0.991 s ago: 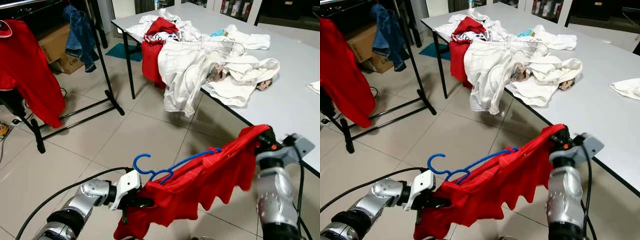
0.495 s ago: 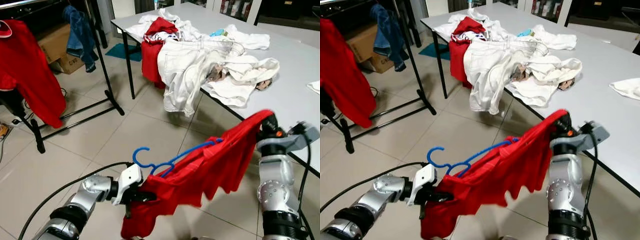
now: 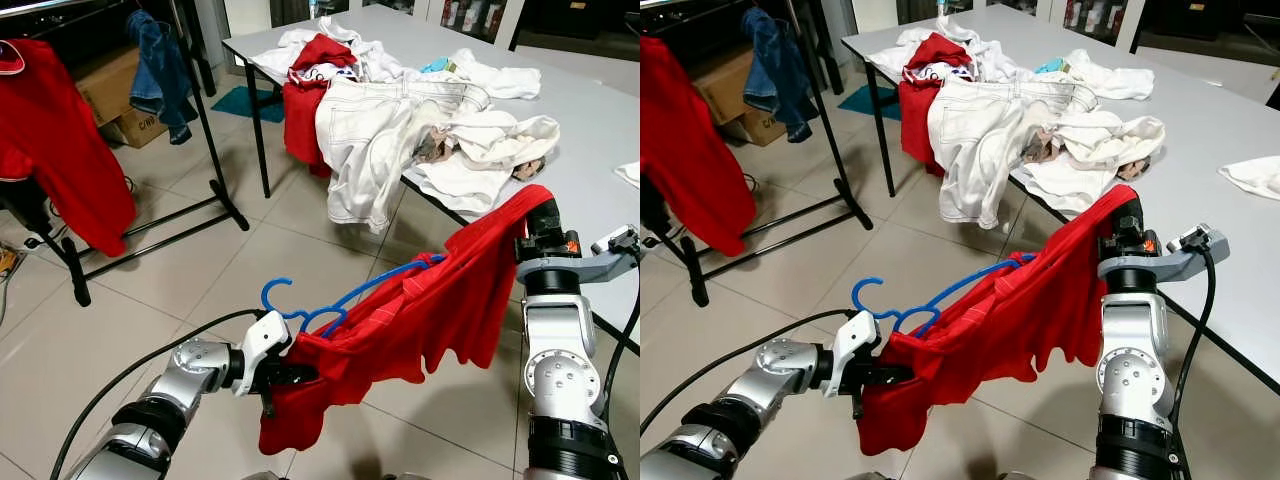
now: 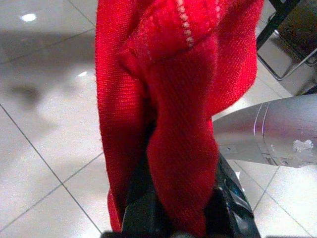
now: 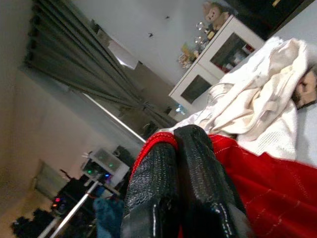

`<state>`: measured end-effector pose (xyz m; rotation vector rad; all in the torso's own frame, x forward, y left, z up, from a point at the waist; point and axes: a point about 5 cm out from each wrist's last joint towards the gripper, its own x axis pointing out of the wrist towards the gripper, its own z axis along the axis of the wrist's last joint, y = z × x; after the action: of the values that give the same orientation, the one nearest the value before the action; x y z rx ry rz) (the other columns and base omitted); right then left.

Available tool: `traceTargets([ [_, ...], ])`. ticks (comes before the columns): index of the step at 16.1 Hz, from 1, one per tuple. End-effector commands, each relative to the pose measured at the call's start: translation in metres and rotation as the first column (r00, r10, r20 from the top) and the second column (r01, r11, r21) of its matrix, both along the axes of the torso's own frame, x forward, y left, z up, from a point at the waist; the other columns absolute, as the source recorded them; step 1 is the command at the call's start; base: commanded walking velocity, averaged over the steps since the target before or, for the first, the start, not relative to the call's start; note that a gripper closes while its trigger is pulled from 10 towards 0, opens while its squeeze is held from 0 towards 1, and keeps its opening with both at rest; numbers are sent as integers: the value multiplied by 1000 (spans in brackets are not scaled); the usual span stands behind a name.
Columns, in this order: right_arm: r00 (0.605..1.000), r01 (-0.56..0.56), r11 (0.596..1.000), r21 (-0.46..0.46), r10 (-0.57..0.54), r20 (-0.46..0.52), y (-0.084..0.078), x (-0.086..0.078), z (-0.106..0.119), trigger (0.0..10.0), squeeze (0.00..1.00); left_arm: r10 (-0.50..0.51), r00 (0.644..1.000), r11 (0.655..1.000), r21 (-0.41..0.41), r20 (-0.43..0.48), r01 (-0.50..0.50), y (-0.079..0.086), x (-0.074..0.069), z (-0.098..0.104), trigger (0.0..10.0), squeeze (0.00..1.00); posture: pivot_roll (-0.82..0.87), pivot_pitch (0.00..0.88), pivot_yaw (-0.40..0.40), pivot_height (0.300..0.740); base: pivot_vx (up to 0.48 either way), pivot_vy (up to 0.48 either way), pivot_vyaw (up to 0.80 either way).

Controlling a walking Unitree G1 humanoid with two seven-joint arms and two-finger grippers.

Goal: Hang hanger

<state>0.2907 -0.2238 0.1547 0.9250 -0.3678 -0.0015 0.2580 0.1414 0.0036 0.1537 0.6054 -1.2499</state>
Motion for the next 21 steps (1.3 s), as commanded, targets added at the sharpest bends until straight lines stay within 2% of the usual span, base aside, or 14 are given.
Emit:
traceTargets([
  [1,959,40,999,-14,-35,281,-13,-11,58,0,0,80,972,982,183,-220,-40,34,-37,-36,10000,0,-155,0,45,740,0,0,0],
  [3,957,-63,996,-64,78,278,2,-13,54,0,0,84,973,980,196,-217,-41,33,-36,-37,10000,0,-153,0,43,740,0,0,0],
  [4,972,-59,993,-102,80,219,4,-13,42,0,0,75,975,980,195,-211,-33,31,-36,-36,10000,0,-151,0,43,740,0,0,0],
  [5,984,-32,993,-112,51,172,3,-13,33,0,0,66,976,981,193,-207,-26,30,-35,-36,10000,0,-151,0,44,740,0,0,0],
  [7,989,39,996,-81,-27,143,-7,-13,28,0,0,45,976,979,202,-213,-1,31,-38,-37,10000,0,-152,0,47,740,0,0,0],
  [11,976,24,998,-66,-9,216,-6,-14,46,0,0,10,968,970,236,-250,51,32,-46,-42,10000,0,-157,0,53,740,0,0,0],
  [14,976,92,995,-38,-83,203,-16,-10,50,0,0,6,968,963,261,-251,62,32,-50,-46,10000,0,-155,0,50,740,0,0,0],
  [16,971,42,998,-46,-30,238,-9,-11,57,0,0,29,968,960,278,-249,43,32,-53,-50,10000,0,-154,0,48,740,0,0,0],
  [18,953,-101,988,-119,130,273,17,-16,64,0,0,48,970,954,299,-239,27,32,-54,-52,10000,0,-154,0,48,740,0,0,0],
  [20,902,-255,944,-208,310,299,44,-25,68,0,0,74,970,945,326,-233,6,33,-52,-53,10000,0,-158,0,48,740,0,0,0],
  [21,886,-277,935,-223,338,317,48,-28,72,0,0,79,970,942,337,-232,4,33,-51,-53,10000,0,-159,0,48,740,0,0,0],
])
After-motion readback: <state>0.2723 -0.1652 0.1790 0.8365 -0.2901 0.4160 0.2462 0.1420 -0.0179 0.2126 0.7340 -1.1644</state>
